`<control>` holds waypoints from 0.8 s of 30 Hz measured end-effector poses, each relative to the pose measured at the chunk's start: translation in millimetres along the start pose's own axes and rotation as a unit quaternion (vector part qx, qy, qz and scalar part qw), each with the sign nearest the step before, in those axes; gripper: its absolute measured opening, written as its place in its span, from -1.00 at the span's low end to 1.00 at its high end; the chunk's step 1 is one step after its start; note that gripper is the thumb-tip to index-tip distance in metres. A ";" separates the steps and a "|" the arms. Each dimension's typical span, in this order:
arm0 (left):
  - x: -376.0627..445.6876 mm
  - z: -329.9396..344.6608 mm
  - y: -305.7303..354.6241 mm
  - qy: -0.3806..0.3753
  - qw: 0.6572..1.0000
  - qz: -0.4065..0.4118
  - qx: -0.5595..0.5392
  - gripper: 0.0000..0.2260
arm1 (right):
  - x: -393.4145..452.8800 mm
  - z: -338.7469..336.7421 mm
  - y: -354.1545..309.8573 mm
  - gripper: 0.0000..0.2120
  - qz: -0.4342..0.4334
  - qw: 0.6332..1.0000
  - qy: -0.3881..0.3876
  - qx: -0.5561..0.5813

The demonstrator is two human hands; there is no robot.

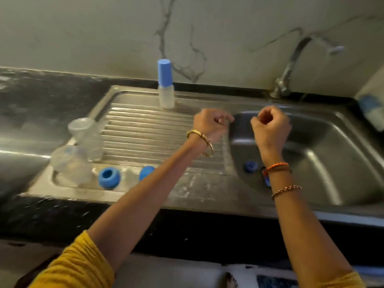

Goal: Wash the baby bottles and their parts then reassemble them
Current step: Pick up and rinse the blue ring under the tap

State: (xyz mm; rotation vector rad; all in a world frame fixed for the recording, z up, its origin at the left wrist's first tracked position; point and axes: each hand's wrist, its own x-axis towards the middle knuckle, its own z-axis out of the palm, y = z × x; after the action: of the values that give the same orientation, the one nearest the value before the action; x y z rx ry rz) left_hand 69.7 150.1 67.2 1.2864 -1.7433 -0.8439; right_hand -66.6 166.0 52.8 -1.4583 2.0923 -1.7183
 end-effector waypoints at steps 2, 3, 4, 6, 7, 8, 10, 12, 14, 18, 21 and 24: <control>-0.1 49.4 1.9 -0.049 0.998 -0.026 0.003 -0.78 | 11.5 -26.5 37.7 -0.96 0.027 0.999 0.042 -0.010; 1.5 71.7 0.2 -0.070 0.996 -0.045 0.014 -0.76 | 16.7 -34.6 58.6 -0.96 0.041 0.998 0.041 -0.020; 4.2 94.0 -2.5 -0.092 0.993 -0.068 0.029 -0.74 | 23.2 -40.8 81.8 -0.95 0.056 0.998 0.006 -0.042; 11.9 128.9 -13.3 -0.151 0.979 -0.124 0.061 -0.70 | 34.6 -44.5 126.7 -0.88 0.106 0.974 -0.176 -0.091; 15.6 145.4 -17.8 -0.184 0.968 -0.152 0.079 -0.69 | 40.6 -45.7 146.7 -0.82 0.147 0.940 -0.291 -0.103; 18.3 158.2 -22.8 -0.207 0.957 -0.179 0.097 -0.69 | 43.9 -45.2 163.5 -0.74 0.180 0.896 -0.387 -0.124; 21.9 179.5 -31.6 -0.223 0.942 -0.230 0.103 -0.67 | 50.2 -43.4 190.0 -0.61 0.187 0.845 -0.472 -0.170; 27.0 192.4 -39.7 -0.207 0.935 -0.272 0.090 -0.66 | 56.1 -38.3 200.7 -0.57 0.168 0.838 -0.488 -0.176; 34.0 202.0 -45.0 -0.185 0.930 -0.307 0.082 -0.69 | 61.6 -30.9 209.7 -0.56 0.139 0.828 -0.508 -0.193; 45.4 214.0 -55.2 -0.139 0.918 -0.365 0.065 -0.69 | 60.8 -12.5 225.5 -0.58 0.057 0.805 -0.542 -0.235; 53.5 223.8 -61.1 -0.135 0.910 -0.384 0.080 -0.71 | 55.4 -0.1 237.1 -0.63 0.012 0.785 -0.560 -0.266; 63.5 233.1 -67.7 -0.150 0.904 -0.384 0.116 -0.71 | 50.4 9.3 250.2 -0.65 -0.060 0.774 -0.551 -0.308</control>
State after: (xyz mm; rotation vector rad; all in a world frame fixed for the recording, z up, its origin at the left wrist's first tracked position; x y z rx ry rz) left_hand -117.8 84.0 -85.8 2.1663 -1.5807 -1.3542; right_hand -240.9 106.6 -124.2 -2.0051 1.7999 0.0997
